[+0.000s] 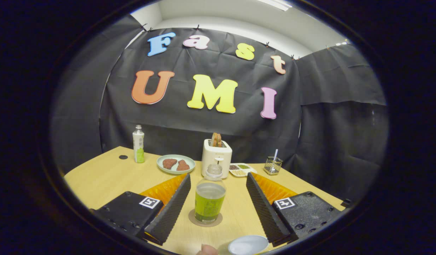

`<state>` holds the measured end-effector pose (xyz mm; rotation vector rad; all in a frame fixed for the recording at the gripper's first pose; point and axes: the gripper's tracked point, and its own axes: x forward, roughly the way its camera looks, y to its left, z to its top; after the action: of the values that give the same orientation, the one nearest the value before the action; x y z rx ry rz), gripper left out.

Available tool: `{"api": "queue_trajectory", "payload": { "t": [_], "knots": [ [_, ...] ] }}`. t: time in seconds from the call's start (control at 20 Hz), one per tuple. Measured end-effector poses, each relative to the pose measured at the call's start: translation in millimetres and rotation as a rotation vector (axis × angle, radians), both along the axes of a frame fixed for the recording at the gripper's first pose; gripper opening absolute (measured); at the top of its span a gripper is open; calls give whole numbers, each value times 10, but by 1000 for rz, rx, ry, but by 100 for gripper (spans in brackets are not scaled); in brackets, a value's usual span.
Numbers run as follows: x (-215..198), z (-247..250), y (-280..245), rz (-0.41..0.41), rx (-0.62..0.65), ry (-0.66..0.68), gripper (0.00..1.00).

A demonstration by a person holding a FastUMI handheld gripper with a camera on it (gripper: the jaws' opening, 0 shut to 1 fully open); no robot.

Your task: Take the bottle from table, then pour the juice into the cup, finally place the bottle on the coaster

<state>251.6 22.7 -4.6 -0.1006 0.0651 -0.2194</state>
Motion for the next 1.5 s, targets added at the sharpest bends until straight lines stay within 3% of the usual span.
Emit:
{"api": "queue_trajectory", "payload": {
  "t": [0.5, 0.7, 0.95, 1.5],
  "knots": [
    [-1134, 264, -405, -53, 3, -45, 100],
    [-1454, 379, -395, 37, 73, -58, 100],
    [-1886, 660, -464, 40, 90, -118, 100],
    [-2342, 559, -180, 98, 37, -146, 100]
  ]
}}
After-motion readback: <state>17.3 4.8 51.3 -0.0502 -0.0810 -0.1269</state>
